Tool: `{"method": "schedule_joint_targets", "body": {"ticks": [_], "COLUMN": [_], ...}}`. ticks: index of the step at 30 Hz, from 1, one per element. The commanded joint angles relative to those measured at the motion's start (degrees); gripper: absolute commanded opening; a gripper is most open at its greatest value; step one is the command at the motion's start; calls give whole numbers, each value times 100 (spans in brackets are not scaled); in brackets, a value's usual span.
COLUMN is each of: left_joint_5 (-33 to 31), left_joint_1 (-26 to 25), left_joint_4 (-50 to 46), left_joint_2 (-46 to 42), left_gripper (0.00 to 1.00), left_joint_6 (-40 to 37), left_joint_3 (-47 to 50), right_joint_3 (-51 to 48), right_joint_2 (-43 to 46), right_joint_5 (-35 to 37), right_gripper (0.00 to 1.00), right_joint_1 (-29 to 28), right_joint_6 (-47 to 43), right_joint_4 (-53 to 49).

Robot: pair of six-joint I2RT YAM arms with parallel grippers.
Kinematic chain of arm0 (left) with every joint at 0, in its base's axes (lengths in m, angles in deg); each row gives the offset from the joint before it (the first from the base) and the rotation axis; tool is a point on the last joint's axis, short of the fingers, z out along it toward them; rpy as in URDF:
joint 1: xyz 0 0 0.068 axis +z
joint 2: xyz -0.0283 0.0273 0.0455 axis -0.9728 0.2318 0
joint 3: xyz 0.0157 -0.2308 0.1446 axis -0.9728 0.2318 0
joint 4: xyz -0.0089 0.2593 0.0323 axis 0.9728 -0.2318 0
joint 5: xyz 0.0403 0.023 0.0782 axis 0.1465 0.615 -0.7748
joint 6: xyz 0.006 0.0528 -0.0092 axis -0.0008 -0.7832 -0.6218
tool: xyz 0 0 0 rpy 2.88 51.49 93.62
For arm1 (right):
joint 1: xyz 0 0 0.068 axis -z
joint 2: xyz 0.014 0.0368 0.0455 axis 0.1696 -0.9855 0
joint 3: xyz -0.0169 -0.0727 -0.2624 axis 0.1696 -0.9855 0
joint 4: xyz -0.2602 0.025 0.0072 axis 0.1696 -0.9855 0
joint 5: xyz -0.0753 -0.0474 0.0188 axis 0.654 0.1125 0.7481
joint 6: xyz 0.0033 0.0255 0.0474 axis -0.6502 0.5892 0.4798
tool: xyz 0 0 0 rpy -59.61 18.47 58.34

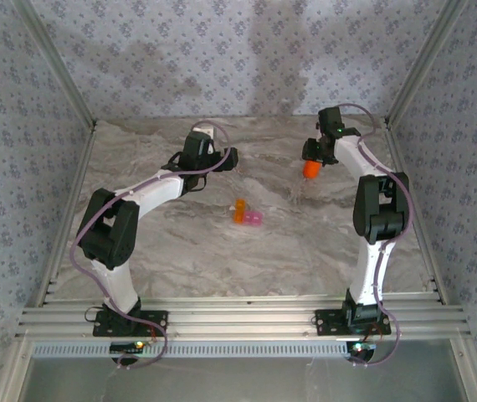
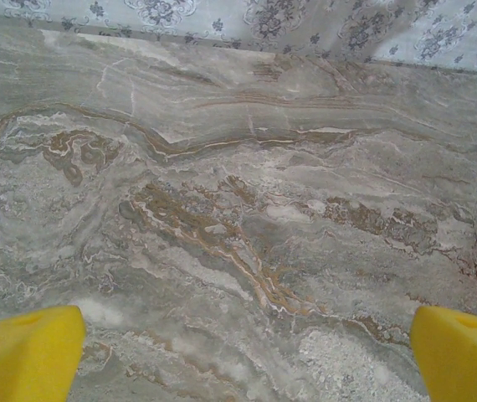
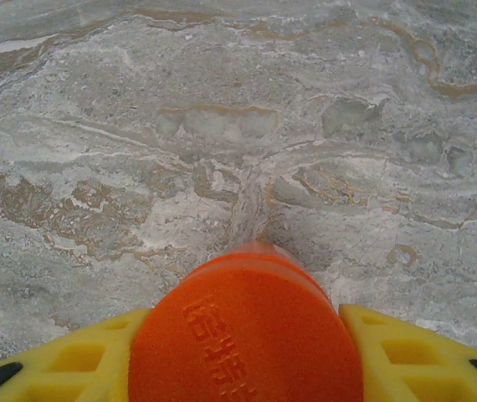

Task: Sort the pills into containers

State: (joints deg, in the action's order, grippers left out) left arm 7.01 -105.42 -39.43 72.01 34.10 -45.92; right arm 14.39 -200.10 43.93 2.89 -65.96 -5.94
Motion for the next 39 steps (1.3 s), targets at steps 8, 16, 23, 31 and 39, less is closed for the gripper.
{"method": "schedule_joint_targets", "body": {"ticks": [8, 16, 23, 31, 39], "left_joint_5": [165, 172, 339, 1350, 2246], "left_joint_1": [29, 2, 9, -20, 61], "left_joint_4": [491, 1619, 1144, 1700, 3511], "left_joint_2": [-316, -355, -6, 87, -207], "left_gripper": [99, 99, 99, 99, 99], "left_joint_6": [-287, -794, -1188, -2423, -3071], "left_joint_3": [354, 1127, 766, 1155, 2321], "right_joint_3": [-132, -140, 122, 751, 1361], "right_joint_2": [179, 715, 786, 726, 516], "right_joint_5": [-190, -356, -856, -1645, -2318], "right_gripper": [34, 34, 33, 33, 33], "right_joint_1": [-98, -472, -711, -755, -771], "right_joint_6": [-42, 7, 131, -34, -183], "right_joint_4": [-23, -203, -521, -1128, -1518]}}
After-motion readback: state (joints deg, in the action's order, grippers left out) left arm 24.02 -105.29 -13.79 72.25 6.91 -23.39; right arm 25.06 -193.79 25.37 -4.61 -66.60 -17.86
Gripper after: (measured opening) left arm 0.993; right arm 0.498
